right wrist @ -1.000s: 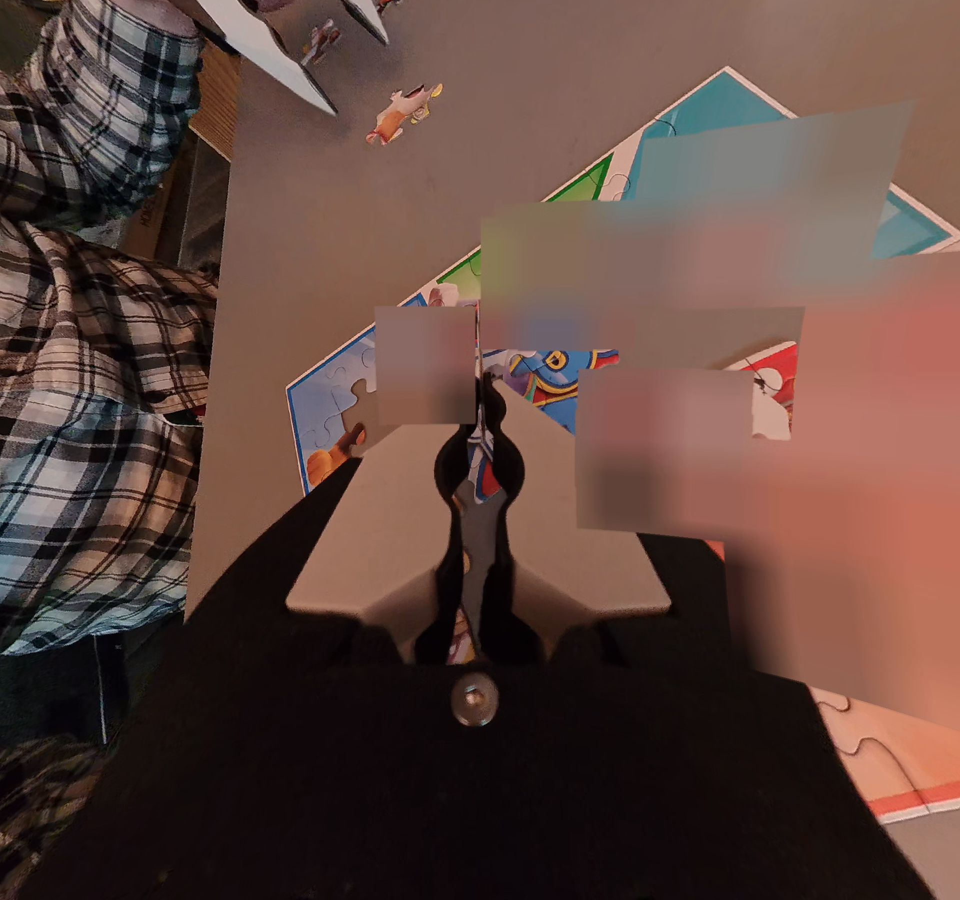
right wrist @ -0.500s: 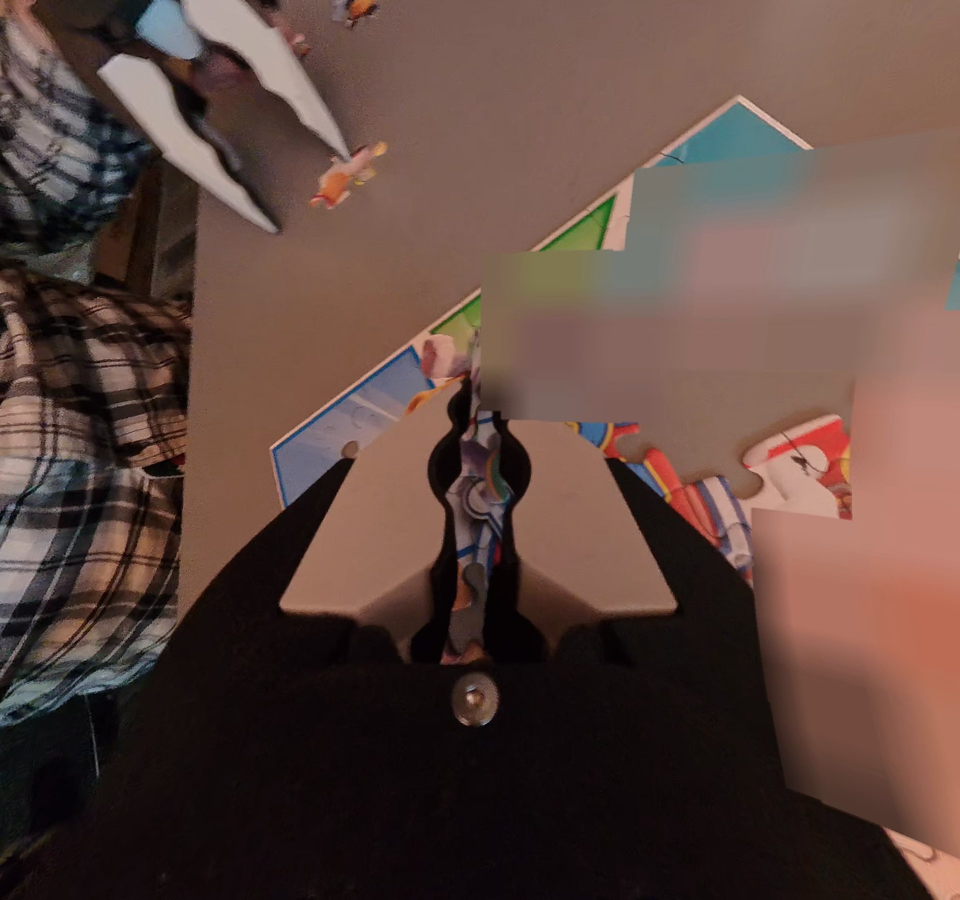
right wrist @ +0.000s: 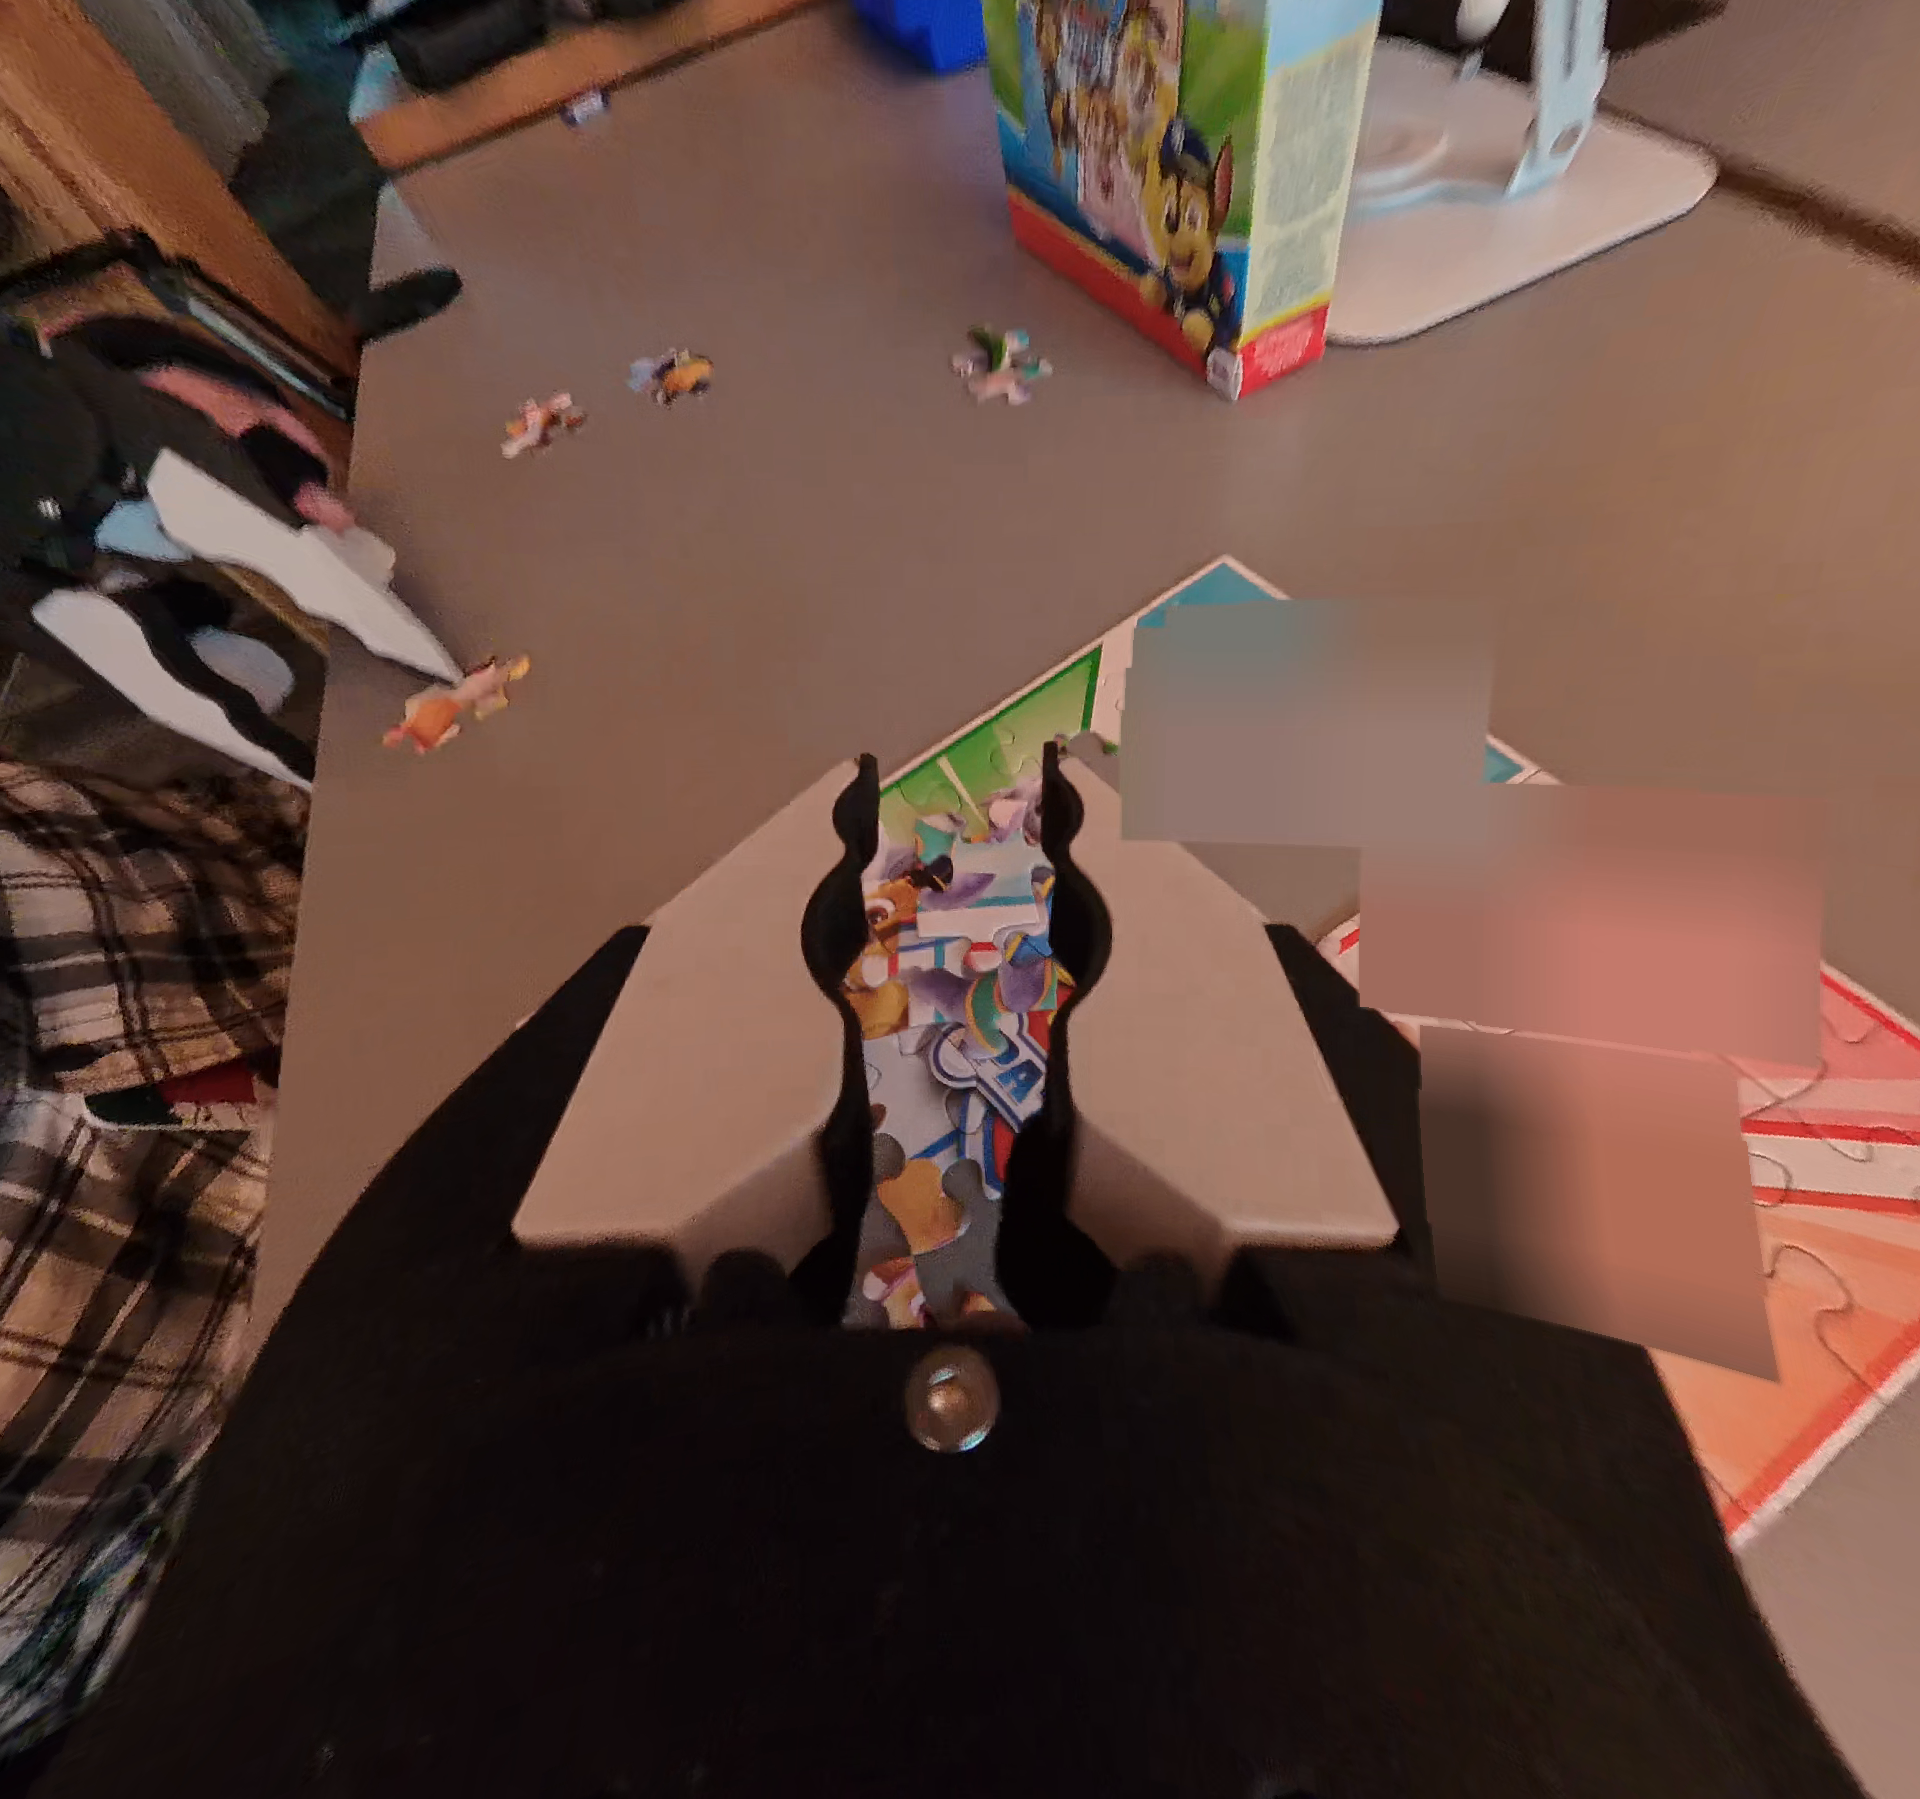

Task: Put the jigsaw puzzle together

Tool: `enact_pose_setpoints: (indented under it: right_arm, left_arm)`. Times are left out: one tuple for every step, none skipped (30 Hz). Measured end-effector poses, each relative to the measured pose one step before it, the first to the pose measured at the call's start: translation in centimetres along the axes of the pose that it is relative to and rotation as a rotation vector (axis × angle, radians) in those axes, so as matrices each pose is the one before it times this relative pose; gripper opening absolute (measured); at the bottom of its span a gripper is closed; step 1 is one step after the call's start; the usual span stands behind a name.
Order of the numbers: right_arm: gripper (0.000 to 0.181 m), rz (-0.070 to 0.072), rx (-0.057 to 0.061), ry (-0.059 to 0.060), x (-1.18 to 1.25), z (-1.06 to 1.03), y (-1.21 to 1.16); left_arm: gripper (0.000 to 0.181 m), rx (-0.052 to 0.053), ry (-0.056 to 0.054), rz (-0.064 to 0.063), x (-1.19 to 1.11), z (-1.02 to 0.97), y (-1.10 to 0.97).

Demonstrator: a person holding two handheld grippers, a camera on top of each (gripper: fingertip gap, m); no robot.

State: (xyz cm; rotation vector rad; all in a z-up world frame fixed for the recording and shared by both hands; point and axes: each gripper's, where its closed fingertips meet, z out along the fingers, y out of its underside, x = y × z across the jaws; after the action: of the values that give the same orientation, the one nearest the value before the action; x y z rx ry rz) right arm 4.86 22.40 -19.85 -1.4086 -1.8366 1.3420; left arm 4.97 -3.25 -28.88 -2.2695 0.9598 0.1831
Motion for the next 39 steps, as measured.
enact_pose_setpoints:
  right_arm:
    - [0.028, -0.009, 0.0371, 0.0206, -0.129, -0.803, -0.537]
    - [0.026, -0.0054, 0.0366, 0.0249, -0.036, -0.891, -0.481]
    - [0.024, -0.0014, 0.0325, 0.0248, 0.018, -0.933, -0.353]
    - [0.023, 0.0007, 0.0212, 0.0239, 0.056, -0.895, -0.12]
    - [0.021, -0.0008, 0.011, 0.0301, 0.152, -0.875, 0.067]
    - [0.02, -0.0023, 0.0082, 0.0304, 0.14, -0.848, 0.117]
    - [0.019, -0.0001, 0.0083, 0.0191, -0.054, -0.804, 0.118]
    - [0.019, 0.0016, 0.008, 0.0127, -0.152, -0.737, 0.104]
    - [0.018, -0.0002, 0.0076, 0.0134, -0.16, -0.662, 0.104]
    - [0.017, -0.001, 0.0068, 0.0106, -0.229, -0.552, 0.12]
    - [0.016, -0.0011, 0.0041, 0.005, -0.305, -0.454, 0.128]
    - [0.016, -0.0027, 0.0029, 0.0076, -0.259, -0.384, 0.13]
    - [0.015, -0.0034, 0.0032, 0.0077, -0.244, -0.348, 0.112]
    - [0.014, -0.0022, 0.0022, 0.0024, -0.28, -0.288, 0.099]
    - [0.014, -0.0009, 0.0004, 0.0011, -0.269, -0.26, 0.107]
    - [0.014, -0.0012, -0.0012, 0.0025, -0.217, -0.216, 0.12]
    - [0.014, -0.0019, -0.0022, 0.0035, -0.185, -0.207, 0.128]
    - [0.014, -0.002, -0.0012, 0.0025, -0.194, -0.184, 0.099]
    - [0.014, -0.0007, 0.001, -0.0014, -0.264, -0.146, 0.072]
    - [0.013, 0.0, 0.0013, -0.0052, -0.345, -0.097, 0.036]
    - [0.013, -0.0032, -0.0032, -0.0063, -0.439, -0.017, 0.086]
    - [0.013, -0.0094, -0.0083, -0.0065, -0.54, 0.062, 0.125]
    - [0.012, -0.0126, -0.0113, -0.0088, -0.64, 0.149, 0.168]
    - [0.012, -0.0134, -0.0137, -0.0106, -0.698, 0.23, 0.187]
    - [0.012, -0.0163, -0.0137, -0.0127, -0.802, 0.301, 0.17]
    - [0.012, -0.0189, -0.0121, -0.017, -0.919, 0.364, 0.129]
    - [0.012, -0.0185, -0.0144, -0.022, -1.019, 0.43, 0.16]
    - [0.012, -0.0193, -0.0174, -0.0217, -1.007, 0.453, 0.179]
    - [0.013, -0.0205, -0.0167, -0.0196, -0.943, 0.426, 0.173]
    - [0.013, -0.0178, -0.0104, -0.0223, -0.932, 0.39, 0.045]
    - [0.013, -0.0102, -0.0002, -0.0314, -1.018, 0.347, -0.116]
    - [0.014, -0.0043, 0.0085, -0.0476, -1.222, 0.356, -0.251]
    - [0.014, -0.0024, 0.0101, -0.058, -1.347, 0.408, -0.261]
    - [0.016, -0.0098, -0.0017, -0.0579, -1.378, 0.527, -0.077]
    - [0.019, -0.0364, -0.0209, -0.0426, -1.267, 0.643, 0.205]
    - [0.021, -0.0588, -0.0236, -0.0119, -0.926, 0.687, 0.21]
    - [0.022, -0.0578, -0.0153, -0.011, -0.947, 0.669, 0.066]
    - [0.023, -0.0425, -0.0089, -0.0172, -0.963, 0.632, -0.085]
    - [0.023, -0.0323, -0.0042, 0.0024, -0.595, 0.521, -0.199]
  left_arm:
    - [0.057, 0.0115, -0.0321, 0.0267, 0.226, 0.06, -0.198]
    - [0.053, 0.0104, -0.0274, 0.0129, 0.175, 0.023, -0.202]
    - [0.049, 0.0095, -0.0245, 0.0098, 0.17, -0.028, -0.179]
    - [0.044, 0.0161, -0.0215, 0.0196, 0.237, -0.089, -0.255]
    - [0.037, 0.0185, -0.0183, 0.0162, 0.238, -0.132, -0.298]
    - [0.029, 0.0231, -0.0092, 0.0019, 0.254, -0.178, -0.394]
    - [0.019, 0.0295, -0.0021, -0.0016, 0.285, -0.197, -0.485]
    - [0.017, 0.0163, -0.0118, 0.0029, 0.121, -0.064, -0.248]
    - [0.017, 0.0006, -0.0157, 0.0095, 0.047, 0.08, 0.022]
    - [0.016, 0.0102, -0.0093, 0.0092, 0.065, 0.017, -0.134]
    - [0.014, 0.0174, -0.0075, 0.0075, 0.036, -0.025, -0.255]
    - [0.012, 0.0123, -0.011, 0.0093, -0.004, 0.011, -0.197]
    - [0.012, 0.0045, -0.0034, 0.0099, 0.1, 0.08, -0.134]
    - [0.011, 0.0114, -0.0024, 0.0076, 0.088, 0.012, -0.299]
    - [0.009, 0.0189, -0.0076, 0.0056, -0.047, -0.07, -0.441]
    - [0.008, 0.0151, -0.0004, 0.0011, -0.02, -0.054, -0.377]
    - [0.007, 0.0151, 0.0015, -0.002, -0.031, -0.041, -0.348]
    - [0.006, 0.01, -0.0036, 0.0028, -0.1, -0.024, -0.225]
    - [0.005, 0.0109, -0.0036, 0.008, -0.06, -0.045, -0.206]
    - [0.005, 0.0141, -0.0061, 0.0086, -0.069, -0.08, -0.267]
    - [0.004, 0.0135, -0.0081, 0.0046, -0.089, -0.083, -0.262]
    - [0.003, 0.009, -0.0106, 0.0045, -0.12, -0.059, -0.186]
    - [0.003, 0.004, -0.0062, 0.0098, -0.025, -0.015, -0.105]
    - [0.003, 0.0061, -0.0025, 0.0117, 0.033, -0.024, -0.139]
    - [0.002, 0.0119, -0.0038, 0.011, 0.023, -0.058, -0.249]
    - [0.001, 0.0081, -0.0064, 0.0091, -0.07, -0.071, -0.235]
    - [0.001, 0.0076, -0.0067, 0.0127, -0.095, -0.067, -0.275]
    - [0.0, 0.007, 0.0, 0.0162, -0.029, -0.062, -0.292]
    - [0.001, 0.0018, 0.0061, 0.0225, 0.07, 0.028, -0.234]
    - [0.0, 0.0026, 0.0001, 0.0249, -0.04, 0.079, -0.242]
    - [0.0, 0.0136, -0.0015, 0.0167, -0.184, 0.069, -0.399]
    - [0.001, 0.0225, 0.0007, 0.0126, -0.253, 0.069, -0.583]
    - [0.001, 0.0246, 0.0064, 0.0227, -0.224, 0.12, -0.662]
    - [0.0, 0.0209, 0.0051, 0.0222, -0.351, 0.205, -0.588]
    - [0.0, 0.0288, 0.0003, -0.002, -0.584, 0.225, -0.647]
    - [0.0, 0.0467, 0.0029, -0.0372, -0.73, 0.194, -0.824]
    - [0.0, 0.0598, 0.0058, -0.0543, -0.733, 0.17, -0.971]
    - [0.0, 0.0547, 0.0071, -0.052, -0.656, 0.195, -0.914]
    - [0.0, 0.0491, 0.0075, -0.0413, -0.564, 0.205, -0.806]
